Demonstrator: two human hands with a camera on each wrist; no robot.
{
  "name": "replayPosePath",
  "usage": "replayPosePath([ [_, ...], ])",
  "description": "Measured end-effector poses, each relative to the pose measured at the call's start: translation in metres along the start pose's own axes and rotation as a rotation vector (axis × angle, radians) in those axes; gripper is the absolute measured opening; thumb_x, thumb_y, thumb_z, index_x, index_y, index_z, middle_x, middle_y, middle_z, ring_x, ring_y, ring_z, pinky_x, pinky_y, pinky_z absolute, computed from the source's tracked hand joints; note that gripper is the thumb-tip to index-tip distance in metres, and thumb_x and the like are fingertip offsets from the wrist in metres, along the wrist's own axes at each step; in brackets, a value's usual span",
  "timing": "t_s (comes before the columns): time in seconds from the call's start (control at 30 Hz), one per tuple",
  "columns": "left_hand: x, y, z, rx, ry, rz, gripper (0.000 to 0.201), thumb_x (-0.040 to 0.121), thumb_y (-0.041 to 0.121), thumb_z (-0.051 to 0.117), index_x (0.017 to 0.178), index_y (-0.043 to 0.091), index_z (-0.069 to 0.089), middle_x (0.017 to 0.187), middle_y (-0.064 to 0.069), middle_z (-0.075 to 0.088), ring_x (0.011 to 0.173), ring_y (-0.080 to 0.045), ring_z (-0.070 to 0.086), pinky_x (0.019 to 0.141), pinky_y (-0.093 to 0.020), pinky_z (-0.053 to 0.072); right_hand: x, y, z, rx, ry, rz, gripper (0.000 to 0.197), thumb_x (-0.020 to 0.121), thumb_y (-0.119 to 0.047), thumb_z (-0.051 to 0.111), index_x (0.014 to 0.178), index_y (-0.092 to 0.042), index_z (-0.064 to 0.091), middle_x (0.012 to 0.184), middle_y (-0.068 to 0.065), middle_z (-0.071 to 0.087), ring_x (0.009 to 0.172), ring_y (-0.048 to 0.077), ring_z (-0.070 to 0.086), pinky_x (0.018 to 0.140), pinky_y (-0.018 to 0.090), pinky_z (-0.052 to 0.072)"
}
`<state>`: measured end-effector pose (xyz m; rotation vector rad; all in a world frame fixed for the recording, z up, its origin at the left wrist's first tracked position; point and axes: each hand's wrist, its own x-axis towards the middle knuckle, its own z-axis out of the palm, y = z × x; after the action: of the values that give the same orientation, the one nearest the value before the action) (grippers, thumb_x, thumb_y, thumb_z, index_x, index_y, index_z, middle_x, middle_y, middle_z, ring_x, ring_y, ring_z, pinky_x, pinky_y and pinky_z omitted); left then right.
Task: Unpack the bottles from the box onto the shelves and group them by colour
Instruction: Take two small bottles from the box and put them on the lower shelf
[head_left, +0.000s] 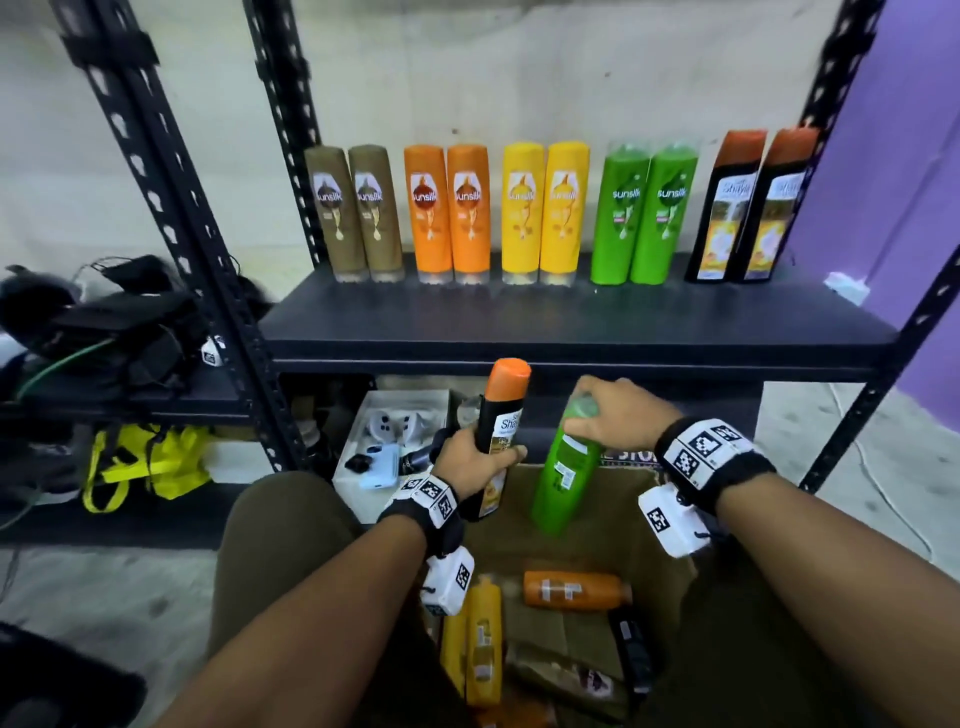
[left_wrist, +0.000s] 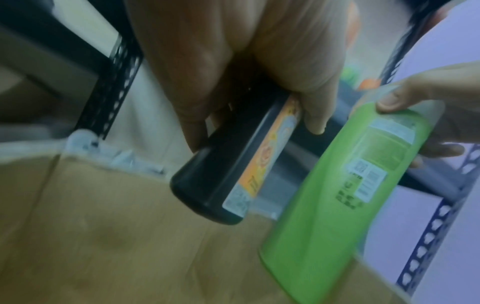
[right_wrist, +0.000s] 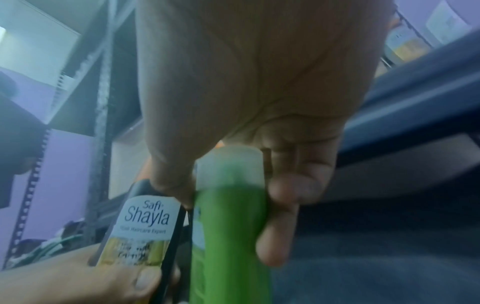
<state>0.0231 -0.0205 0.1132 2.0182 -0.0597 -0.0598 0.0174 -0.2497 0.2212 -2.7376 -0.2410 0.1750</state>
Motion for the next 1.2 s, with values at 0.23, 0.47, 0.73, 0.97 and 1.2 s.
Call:
replayPosePath([
  [0.23,-0.023,0.038,-0.032,-0.098,0.122,0.096,0.037,0.081,0.034,0.084,0.109,0.017,0.067,0.104,-0.001,0.076,0.093,-0.014,0.072,0.086,-0.037,0.058,-0.028,-0.046,-0.025,-0.005,0.241,-0.028,0.044,0.077,-0.068,0.059,0.103,-0.033,0.050,0.093,0.001,0.054,0.084,0.027,0.060,0.075,0.039,0.053],
  [0.47,-0.028,0.069,-0.068,-0.101,0.344,0.228,0.024,0.081,0.033,0.083,0.094,0.032,0.062,0.083,0.020,0.073,0.080,0.006,0.068,0.070,-0.020,0.051,-0.030,-0.091,-0.052,0.020,0.564,-0.110,0.052,0.085,-0.072,0.052,0.113,-0.029,0.052,0.099,0.011,0.066,0.093,0.038,0.066,0.071,0.040,0.052],
  [0.73,-0.009,0.102,-0.131,-0.100,0.609,0.276,0.022,0.078,0.043,0.081,0.091,0.035,0.064,0.081,0.028,0.070,0.078,0.010,0.065,0.069,-0.020,0.050,-0.012,-0.142,-0.083,0.193,0.859,-0.251,0.051,0.087,-0.069,0.057,0.113,-0.026,0.055,0.103,0.008,0.072,0.090,0.035,0.068,0.063,0.034,0.044],
  [0.97,0.024,0.106,-0.182,-0.098,0.718,0.283,0.031,0.073,0.055,0.080,0.094,0.041,0.062,0.085,0.030,0.070,0.083,0.013,0.065,0.072,-0.021,0.050,0.026,-0.178,-0.100,0.222,0.862,-0.317,0.055,0.086,-0.070,0.057,0.113,-0.023,0.055,0.109,0.005,0.072,0.095,0.032,0.067,0.068,0.036,0.050],
  [1.2,0.063,0.092,-0.216,-0.089,0.756,0.244,0.044,0.077,0.050,0.082,0.113,0.030,0.064,0.103,0.013,0.074,0.096,-0.008,0.070,0.090,-0.039,0.057,0.068,-0.202,-0.103,0.210,0.792,-0.360,0.055,0.088,-0.070,0.058,0.115,-0.021,0.055,0.112,0.005,0.070,0.095,0.031,0.065,0.065,0.034,0.046],
])
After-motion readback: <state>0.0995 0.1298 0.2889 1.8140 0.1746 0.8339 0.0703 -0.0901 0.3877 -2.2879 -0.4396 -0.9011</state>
